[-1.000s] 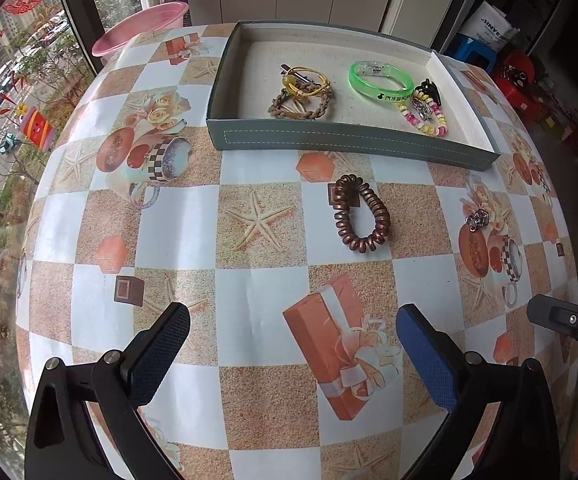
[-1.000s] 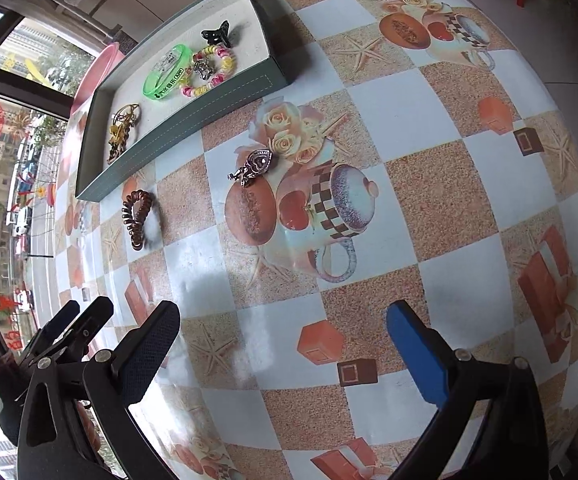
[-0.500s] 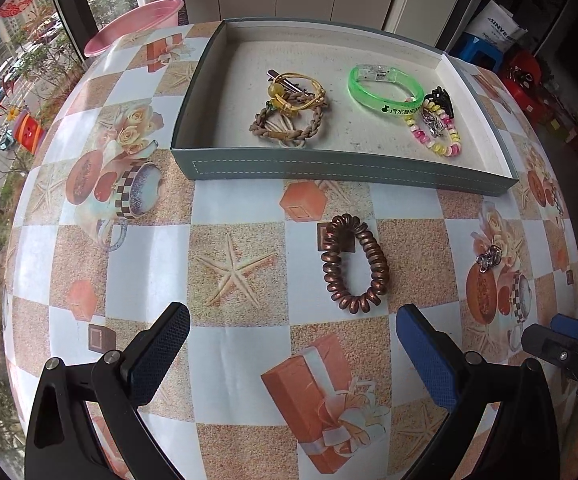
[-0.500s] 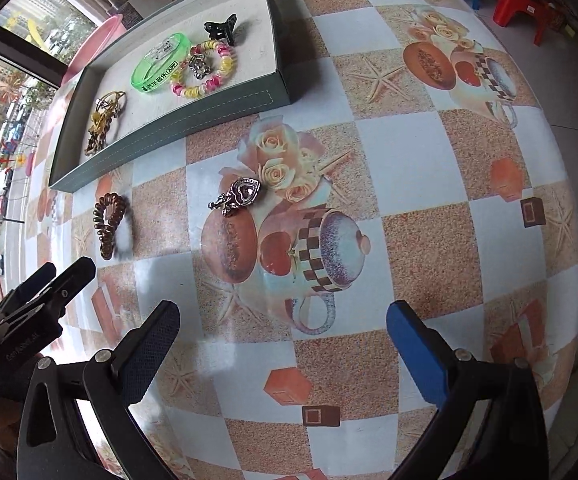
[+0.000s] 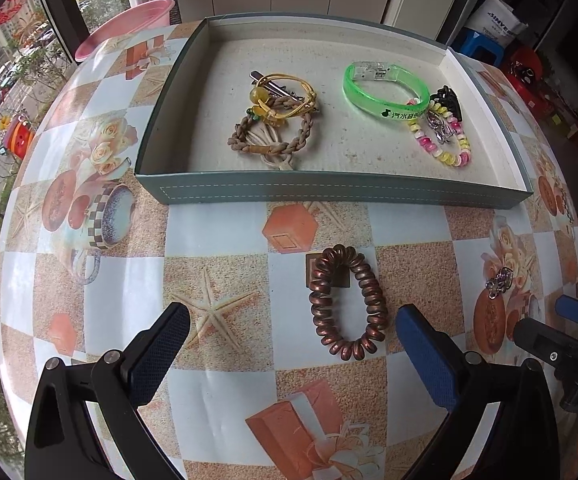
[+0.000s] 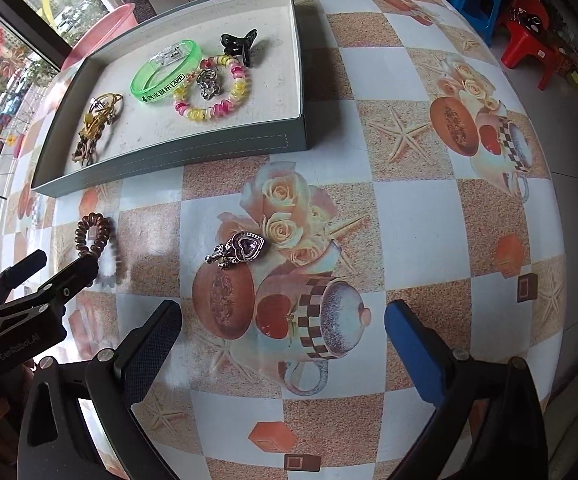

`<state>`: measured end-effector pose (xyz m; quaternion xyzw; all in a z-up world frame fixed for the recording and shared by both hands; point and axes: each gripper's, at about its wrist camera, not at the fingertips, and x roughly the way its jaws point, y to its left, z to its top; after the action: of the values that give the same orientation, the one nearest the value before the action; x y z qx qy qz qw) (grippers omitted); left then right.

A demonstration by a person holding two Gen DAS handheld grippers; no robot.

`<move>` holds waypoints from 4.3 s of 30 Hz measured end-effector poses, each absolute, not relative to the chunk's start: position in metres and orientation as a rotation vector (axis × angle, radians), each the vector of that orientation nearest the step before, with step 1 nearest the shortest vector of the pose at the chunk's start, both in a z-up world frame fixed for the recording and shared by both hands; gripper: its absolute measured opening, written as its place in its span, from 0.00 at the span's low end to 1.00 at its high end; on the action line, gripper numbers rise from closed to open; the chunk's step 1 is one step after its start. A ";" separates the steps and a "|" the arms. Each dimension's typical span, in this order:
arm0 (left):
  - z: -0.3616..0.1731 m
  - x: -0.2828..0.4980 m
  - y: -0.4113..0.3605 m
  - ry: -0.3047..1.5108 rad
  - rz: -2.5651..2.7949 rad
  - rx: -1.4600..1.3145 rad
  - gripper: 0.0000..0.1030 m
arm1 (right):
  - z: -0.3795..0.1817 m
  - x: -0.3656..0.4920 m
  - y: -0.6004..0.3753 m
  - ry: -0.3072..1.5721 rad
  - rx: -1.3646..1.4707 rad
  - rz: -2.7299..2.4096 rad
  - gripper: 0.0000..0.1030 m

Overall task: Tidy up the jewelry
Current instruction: 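Move both tools back toward the silver heart pendant and brown coil hair tie, then grasp the heart pendant with the right tool while the left tool grasps the coil hair tie, then carry both items into the tray and open the right tool to drop the pendant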

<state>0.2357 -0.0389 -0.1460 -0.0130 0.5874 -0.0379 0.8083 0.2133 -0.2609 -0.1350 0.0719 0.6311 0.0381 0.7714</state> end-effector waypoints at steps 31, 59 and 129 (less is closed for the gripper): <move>-0.150 0.245 -0.066 1.237 -0.104 0.062 0.65 | -0.156 0.254 -0.186 1.312 -0.072 0.123 0.47; -0.110 0.208 -0.032 1.169 -0.195 -0.019 0.24 | -0.136 0.220 -0.233 1.320 0.209 0.129 0.34; -0.130 0.350 -0.057 1.096 0.014 0.157 0.25 | -0.135 0.368 -0.244 1.266 0.215 0.205 0.42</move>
<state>0.3499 -0.0574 -0.1295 0.0745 0.5204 0.0064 0.8507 0.3685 -0.2437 -0.1348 0.0999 0.5893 0.0953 0.7961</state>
